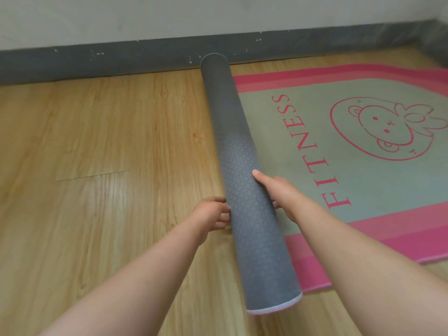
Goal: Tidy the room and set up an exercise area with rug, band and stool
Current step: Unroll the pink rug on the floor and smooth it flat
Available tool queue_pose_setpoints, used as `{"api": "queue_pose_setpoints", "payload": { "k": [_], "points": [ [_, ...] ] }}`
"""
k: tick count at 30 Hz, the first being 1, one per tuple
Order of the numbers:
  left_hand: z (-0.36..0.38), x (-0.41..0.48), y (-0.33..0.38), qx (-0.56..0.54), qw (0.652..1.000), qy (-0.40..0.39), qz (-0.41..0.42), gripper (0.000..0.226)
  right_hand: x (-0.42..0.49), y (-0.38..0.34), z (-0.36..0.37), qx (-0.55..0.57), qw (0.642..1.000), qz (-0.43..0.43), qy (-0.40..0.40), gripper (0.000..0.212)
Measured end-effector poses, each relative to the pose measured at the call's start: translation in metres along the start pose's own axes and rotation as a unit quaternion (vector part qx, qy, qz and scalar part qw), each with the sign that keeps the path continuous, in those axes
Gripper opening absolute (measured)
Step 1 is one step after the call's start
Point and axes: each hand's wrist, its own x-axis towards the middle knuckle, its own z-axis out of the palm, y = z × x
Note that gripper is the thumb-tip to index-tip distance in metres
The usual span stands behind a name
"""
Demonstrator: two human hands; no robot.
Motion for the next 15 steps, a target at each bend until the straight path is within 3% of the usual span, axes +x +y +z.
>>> {"api": "queue_pose_setpoints", "payload": {
  "k": [4, 9, 12, 15],
  "points": [
    [-0.035, -0.009, -0.002, -0.034, 0.997, 0.074, 0.017, 0.033, -0.003, -0.016, 0.039, -0.04, 0.998, -0.026, 0.027, 0.027],
    [-0.081, -0.014, -0.015, -0.052, 0.99, 0.132, 0.026, 0.033, -0.005, -0.029, 0.088, -0.006, 0.999, -0.046, 0.006, 0.02],
    [-0.104, -0.02, -0.018, -0.067, 0.983, 0.17, 0.027, 0.03, -0.008, -0.038, 0.111, 0.007, 0.999, -0.024, -0.032, 0.045],
    [-0.127, -0.024, -0.027, -0.055, 0.974, 0.219, 0.019, 0.028, -0.016, -0.038, 0.136, -0.112, 0.991, -0.011, -0.078, 0.061]
  ]
}}
